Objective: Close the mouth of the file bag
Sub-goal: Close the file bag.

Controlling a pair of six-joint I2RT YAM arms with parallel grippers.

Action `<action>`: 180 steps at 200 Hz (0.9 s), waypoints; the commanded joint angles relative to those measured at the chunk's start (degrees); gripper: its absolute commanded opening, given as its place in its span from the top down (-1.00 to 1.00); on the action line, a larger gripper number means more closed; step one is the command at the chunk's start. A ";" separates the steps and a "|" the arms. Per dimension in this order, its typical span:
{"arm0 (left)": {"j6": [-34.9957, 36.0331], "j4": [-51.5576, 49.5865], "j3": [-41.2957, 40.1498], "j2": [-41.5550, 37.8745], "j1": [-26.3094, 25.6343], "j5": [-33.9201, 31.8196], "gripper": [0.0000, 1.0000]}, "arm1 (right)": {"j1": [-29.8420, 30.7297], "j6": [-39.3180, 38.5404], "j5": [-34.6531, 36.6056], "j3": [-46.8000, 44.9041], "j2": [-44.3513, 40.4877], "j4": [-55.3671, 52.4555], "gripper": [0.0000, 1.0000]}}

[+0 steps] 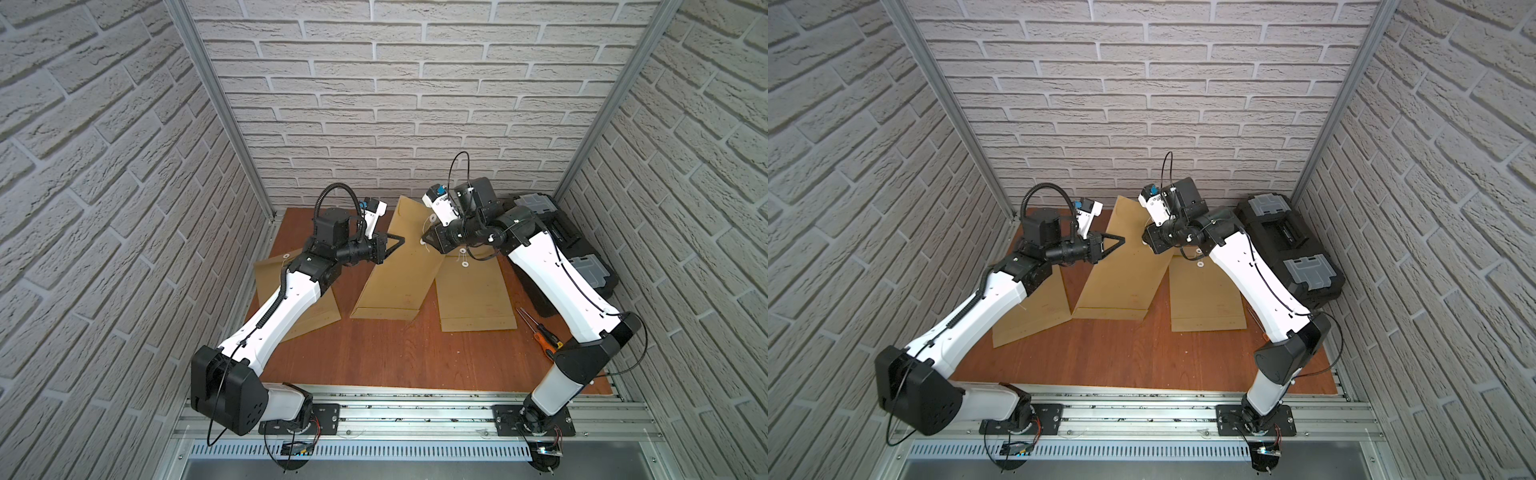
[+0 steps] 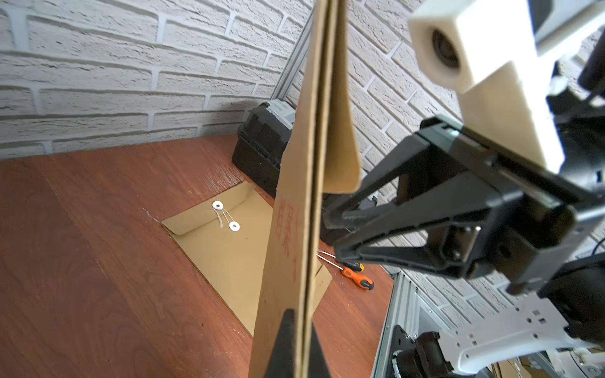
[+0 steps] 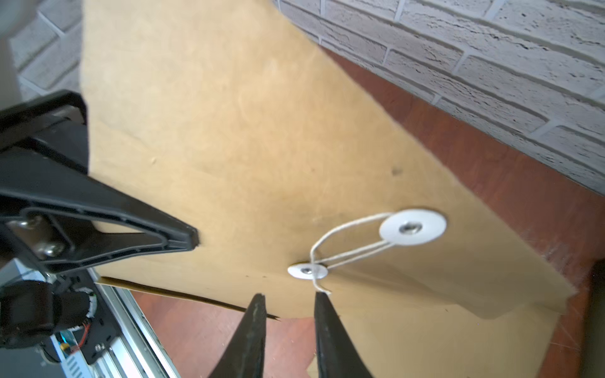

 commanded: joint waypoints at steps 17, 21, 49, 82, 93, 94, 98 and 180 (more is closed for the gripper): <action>-3.23 8.96 -0.10 -2.52 1.32 -1.59 1.00 | 0.06 6.67 -1.00 -12.39 -8.23 16.78 0.41; -3.43 9.05 -0.07 -2.52 1.34 -1.54 1.00 | 0.02 7.05 -0.70 -13.89 -9.10 18.29 0.41; -4.31 9.53 0.23 -2.28 1.32 -0.73 1.00 | -0.25 6.63 1.96 -22.36 -13.50 27.48 0.41; -4.88 9.87 0.35 -2.41 1.27 -0.62 1.00 | -0.31 5.37 2.43 -34.06 -17.80 43.35 0.40; -5.10 9.97 0.57 -2.30 1.18 -0.45 1.00 | -0.27 4.69 1.98 -36.46 -18.01 47.08 0.40; -5.10 9.93 0.62 -2.28 1.16 -0.45 1.00 | -0.26 4.66 1.99 -36.74 -17.97 47.33 0.40; -5.14 9.90 0.79 -2.18 1.06 -0.37 1.00 | -0.25 4.36 2.07 -37.64 -17.93 48.48 0.40; -2.78 5.33 4.45 -1.06 -1.46 1.70 1.00 | -0.25 -3.38 5.46 -39.15 -13.76 55.31 0.46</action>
